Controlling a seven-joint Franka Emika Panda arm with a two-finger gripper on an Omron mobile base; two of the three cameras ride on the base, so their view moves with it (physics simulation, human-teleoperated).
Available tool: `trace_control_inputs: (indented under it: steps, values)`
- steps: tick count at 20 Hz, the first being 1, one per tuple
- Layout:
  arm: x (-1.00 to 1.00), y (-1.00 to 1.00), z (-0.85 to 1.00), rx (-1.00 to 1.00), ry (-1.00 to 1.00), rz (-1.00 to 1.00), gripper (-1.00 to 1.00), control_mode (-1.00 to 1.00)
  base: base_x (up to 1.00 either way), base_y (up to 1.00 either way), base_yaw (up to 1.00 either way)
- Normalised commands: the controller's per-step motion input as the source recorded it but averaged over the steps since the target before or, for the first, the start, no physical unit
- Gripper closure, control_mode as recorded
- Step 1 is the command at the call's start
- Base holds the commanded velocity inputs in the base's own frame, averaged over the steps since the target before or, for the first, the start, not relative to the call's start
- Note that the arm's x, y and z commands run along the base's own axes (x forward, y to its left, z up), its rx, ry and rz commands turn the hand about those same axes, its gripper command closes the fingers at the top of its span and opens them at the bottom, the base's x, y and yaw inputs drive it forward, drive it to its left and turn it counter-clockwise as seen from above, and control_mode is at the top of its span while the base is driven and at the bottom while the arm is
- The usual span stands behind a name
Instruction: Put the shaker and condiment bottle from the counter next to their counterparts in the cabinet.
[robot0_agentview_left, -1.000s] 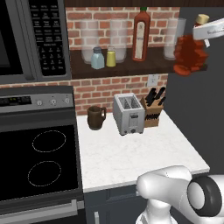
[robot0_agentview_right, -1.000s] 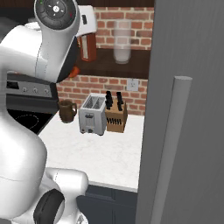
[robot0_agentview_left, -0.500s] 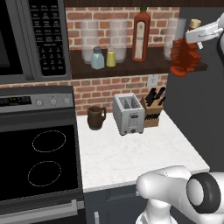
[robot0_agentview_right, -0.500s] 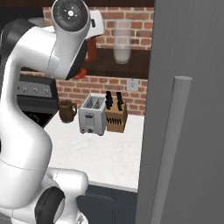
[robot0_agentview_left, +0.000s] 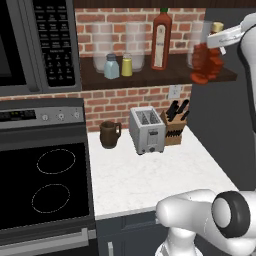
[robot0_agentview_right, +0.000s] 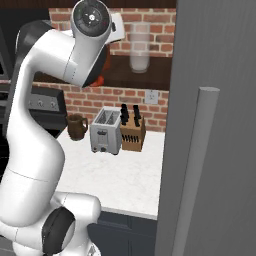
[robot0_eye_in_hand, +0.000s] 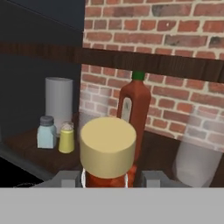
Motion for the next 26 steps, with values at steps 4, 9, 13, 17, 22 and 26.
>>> trace_control_inputs:
  steps: [4,9,13,17,22,26]
  values:
    - [0.35,-0.10,-0.04,0.00,0.00,0.00,1.00,-1.00,0.00,0.00,0.00]
    - [0.31,-0.15,-0.09,-0.01,0.00,0.00,1.00,-1.00,0.00,0.00,0.00]
    - [0.33,-0.05,0.00,0.00,0.00,0.00,1.00,-1.00,0.00,0.00,0.00]
    - [0.36,-0.04,0.00,0.00,0.00,0.00,1.00,-1.00,0.00,0.00,0.00]
    - [0.33,-0.06,-0.08,-0.01,0.00,0.00,1.00,-1.00,0.00,0.00,0.00]
    - [0.28,-0.14,-0.14,-0.05,0.00,0.00,1.00,-1.00,0.00,0.00,0.00]
